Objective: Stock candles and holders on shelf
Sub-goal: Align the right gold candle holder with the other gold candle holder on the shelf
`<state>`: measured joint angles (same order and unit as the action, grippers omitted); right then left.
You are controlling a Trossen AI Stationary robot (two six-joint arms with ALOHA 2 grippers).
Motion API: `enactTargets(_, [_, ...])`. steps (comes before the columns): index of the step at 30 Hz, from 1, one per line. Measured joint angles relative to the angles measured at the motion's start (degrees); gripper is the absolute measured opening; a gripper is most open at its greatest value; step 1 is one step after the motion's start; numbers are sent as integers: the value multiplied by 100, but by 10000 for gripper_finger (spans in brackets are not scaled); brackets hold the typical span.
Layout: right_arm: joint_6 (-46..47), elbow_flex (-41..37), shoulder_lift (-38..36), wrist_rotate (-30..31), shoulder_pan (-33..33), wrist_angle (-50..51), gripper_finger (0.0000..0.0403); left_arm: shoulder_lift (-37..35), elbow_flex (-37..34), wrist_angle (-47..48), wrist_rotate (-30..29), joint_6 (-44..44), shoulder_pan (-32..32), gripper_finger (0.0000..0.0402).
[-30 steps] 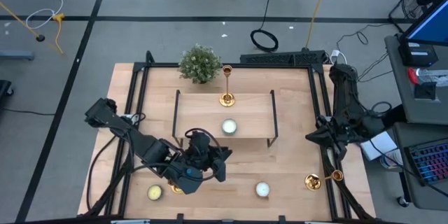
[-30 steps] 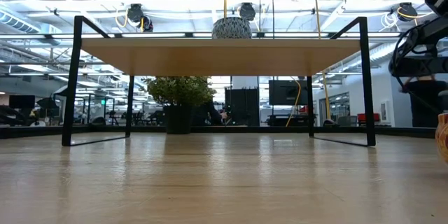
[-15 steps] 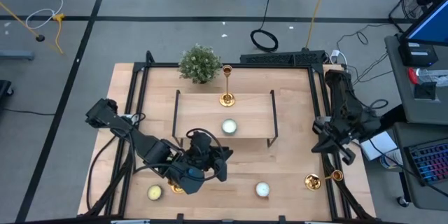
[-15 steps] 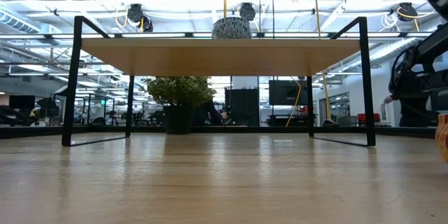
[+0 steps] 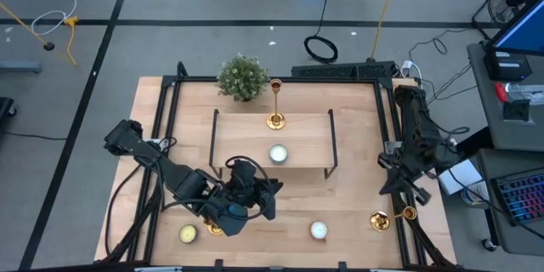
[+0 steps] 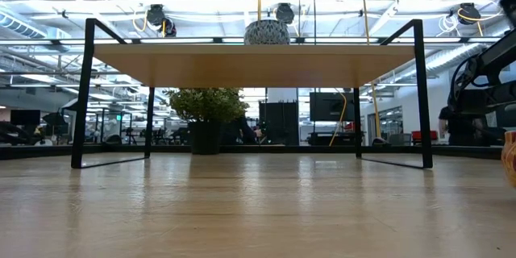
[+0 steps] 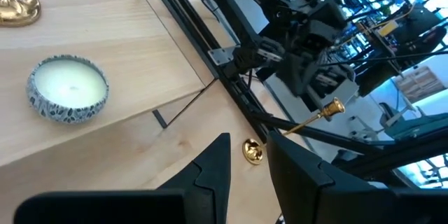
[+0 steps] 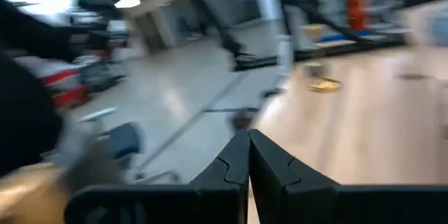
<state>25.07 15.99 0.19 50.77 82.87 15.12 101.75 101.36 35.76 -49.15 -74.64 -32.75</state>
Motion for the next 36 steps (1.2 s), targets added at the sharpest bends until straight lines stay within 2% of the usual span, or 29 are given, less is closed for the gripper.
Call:
enactTargets(2, [439,0,-1,447,0,437,0,-1,0,1,9,-57,0,97])
enactTargets(4, [846,0,-1,612,0,770,0,-1,0,-1,9,-94,0,97])
enactTargets(8, [1356,-2,2,545,0,934,0,-1,0,-3,14,-156,-1,97])
enactTargets(14, [1297,-2,2,251,7,706,0,1,0,-6,9,-124,-11,97])
enactTargets(18, [819,-2,6,175,7,187,0,-1,0,-4,-7,-49,-5,97])
enactTargets(28, [-1449,-2,8,-303,6,-1671,0,-1,-2,14,-34,1,4,97])
enactTargets(36, [-1532,-2,8,-327,-336,-1667,0,-1,-2,41,-30,18,4,97])
